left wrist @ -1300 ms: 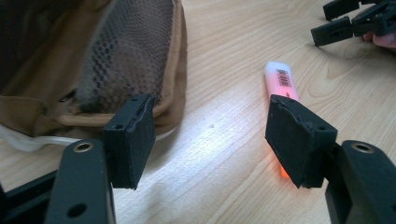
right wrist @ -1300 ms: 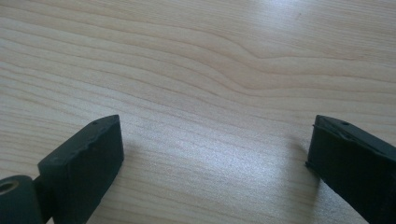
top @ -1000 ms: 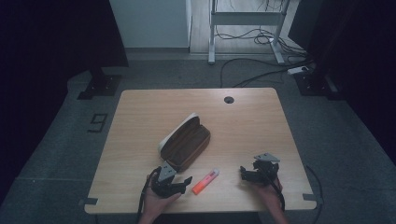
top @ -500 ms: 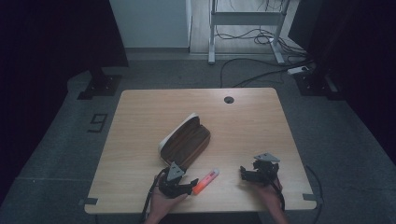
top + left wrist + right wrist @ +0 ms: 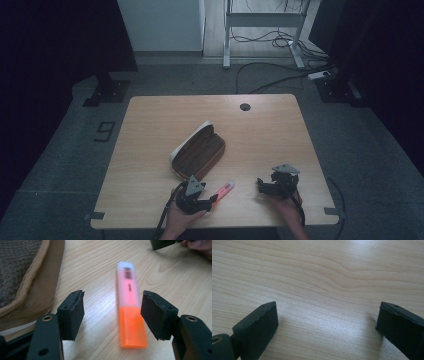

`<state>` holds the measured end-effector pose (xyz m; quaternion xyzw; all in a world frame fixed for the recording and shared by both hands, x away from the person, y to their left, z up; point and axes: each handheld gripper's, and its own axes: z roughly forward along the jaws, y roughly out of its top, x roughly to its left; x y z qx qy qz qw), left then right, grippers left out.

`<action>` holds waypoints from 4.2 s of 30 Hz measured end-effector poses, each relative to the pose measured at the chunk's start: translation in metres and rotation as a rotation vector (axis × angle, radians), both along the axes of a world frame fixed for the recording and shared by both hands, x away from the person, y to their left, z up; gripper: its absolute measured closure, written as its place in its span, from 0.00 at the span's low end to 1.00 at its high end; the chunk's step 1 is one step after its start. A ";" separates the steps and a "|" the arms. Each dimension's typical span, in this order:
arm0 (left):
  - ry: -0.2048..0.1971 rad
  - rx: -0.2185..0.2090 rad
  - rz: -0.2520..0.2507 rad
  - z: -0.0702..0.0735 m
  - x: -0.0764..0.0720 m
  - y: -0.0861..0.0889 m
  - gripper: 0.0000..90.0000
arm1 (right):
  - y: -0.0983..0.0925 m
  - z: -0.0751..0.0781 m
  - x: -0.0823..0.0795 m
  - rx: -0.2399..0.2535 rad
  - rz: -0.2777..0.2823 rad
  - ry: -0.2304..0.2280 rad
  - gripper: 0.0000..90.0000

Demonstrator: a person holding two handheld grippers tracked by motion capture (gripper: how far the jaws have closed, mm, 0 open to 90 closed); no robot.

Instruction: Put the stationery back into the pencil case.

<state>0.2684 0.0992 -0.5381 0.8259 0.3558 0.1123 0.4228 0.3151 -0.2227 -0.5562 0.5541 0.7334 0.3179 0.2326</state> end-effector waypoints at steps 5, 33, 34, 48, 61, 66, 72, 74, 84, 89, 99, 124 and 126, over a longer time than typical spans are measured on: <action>0.000 0.006 -0.017 0.000 -0.002 -0.005 0.39 | 0.000 0.000 0.000 -0.001 0.000 0.001 0.04; 0.004 0.114 -0.031 -0.009 -0.008 -0.018 0.74 | 0.000 0.000 0.000 -0.002 0.000 0.001 0.04; 0.005 0.113 -0.031 -0.009 -0.008 -0.018 0.74 | 0.000 0.000 0.000 0.000 0.000 0.000 0.04; -0.019 0.043 -0.029 0.001 -0.008 -0.010 0.75 | 0.000 0.000 0.000 0.000 0.000 0.000 0.04; -0.043 -0.055 -0.005 0.024 -0.003 0.009 0.75 | 0.000 0.000 0.000 0.000 0.000 0.000 0.04; -0.058 -0.089 0.002 0.037 0.004 0.014 0.75 | 0.000 0.000 0.000 0.000 0.000 0.000 0.04; -0.063 -0.104 0.022 0.045 0.014 0.020 0.75 | 0.000 0.000 0.000 0.000 -0.001 -0.001 0.04; -0.065 -0.102 0.024 0.047 0.016 0.021 0.75 | 0.000 0.000 0.000 0.000 -0.001 -0.001 0.04; -0.070 -0.126 0.060 0.059 0.031 0.034 0.75 | 0.000 0.000 0.000 0.000 -0.001 -0.001 0.04; -0.075 -0.133 0.070 0.064 0.038 0.040 0.75 | 0.000 0.000 0.000 0.000 -0.001 -0.001 0.04; -0.075 -0.141 0.091 0.066 0.044 0.047 0.75 | 0.000 0.000 0.000 0.000 0.000 -0.001 0.04; -0.091 -0.067 0.152 0.066 0.074 0.050 0.75 | 0.000 0.000 0.000 0.000 -0.001 -0.001 0.04; -0.094 -0.054 0.159 0.065 0.076 0.049 0.75 | 0.000 0.000 0.000 0.000 -0.001 -0.001 0.04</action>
